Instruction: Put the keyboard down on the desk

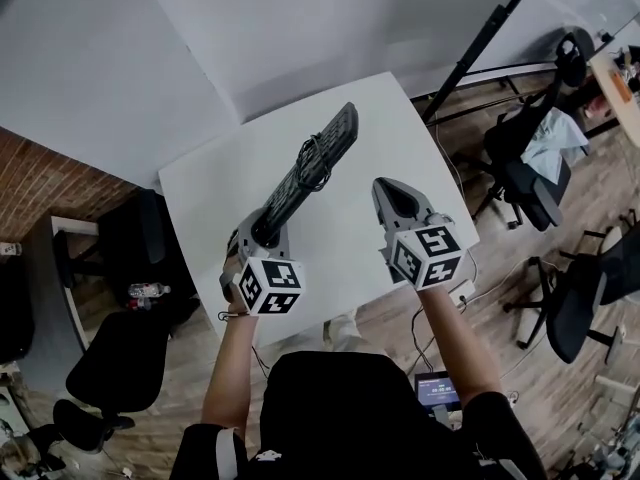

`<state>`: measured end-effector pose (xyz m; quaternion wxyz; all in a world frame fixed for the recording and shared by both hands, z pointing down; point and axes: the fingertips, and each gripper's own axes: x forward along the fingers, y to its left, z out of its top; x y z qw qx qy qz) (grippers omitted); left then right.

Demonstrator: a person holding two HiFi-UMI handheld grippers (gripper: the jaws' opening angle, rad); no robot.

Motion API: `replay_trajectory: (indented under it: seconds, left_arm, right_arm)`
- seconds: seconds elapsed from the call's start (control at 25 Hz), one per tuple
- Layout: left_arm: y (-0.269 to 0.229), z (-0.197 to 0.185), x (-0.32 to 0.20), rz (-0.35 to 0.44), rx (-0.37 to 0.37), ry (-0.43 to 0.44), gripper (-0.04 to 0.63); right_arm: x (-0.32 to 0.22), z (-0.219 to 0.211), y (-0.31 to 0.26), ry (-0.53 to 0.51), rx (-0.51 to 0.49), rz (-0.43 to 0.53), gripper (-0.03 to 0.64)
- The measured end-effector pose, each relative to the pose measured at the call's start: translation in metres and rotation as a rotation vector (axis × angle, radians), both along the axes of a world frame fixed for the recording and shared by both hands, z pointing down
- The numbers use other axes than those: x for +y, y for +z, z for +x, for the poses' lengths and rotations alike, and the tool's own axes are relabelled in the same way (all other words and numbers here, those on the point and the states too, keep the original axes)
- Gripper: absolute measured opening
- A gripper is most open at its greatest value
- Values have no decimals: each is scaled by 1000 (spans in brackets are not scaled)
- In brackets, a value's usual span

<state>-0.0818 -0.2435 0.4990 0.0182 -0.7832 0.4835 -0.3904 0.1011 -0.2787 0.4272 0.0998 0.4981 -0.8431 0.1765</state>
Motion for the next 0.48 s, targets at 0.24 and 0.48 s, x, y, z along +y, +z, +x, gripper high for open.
replay_trajectory:
  seconds: [0.24,0.48]
  left_arm:
    - [19,6,-9,3,-113,12,88]
    - [35,18,-12,-8,-163,42,89]
  right_arm:
    - [-2,11,21,29,-2,-40,41]
    - [-1,23,36,57,-10,-67,41]
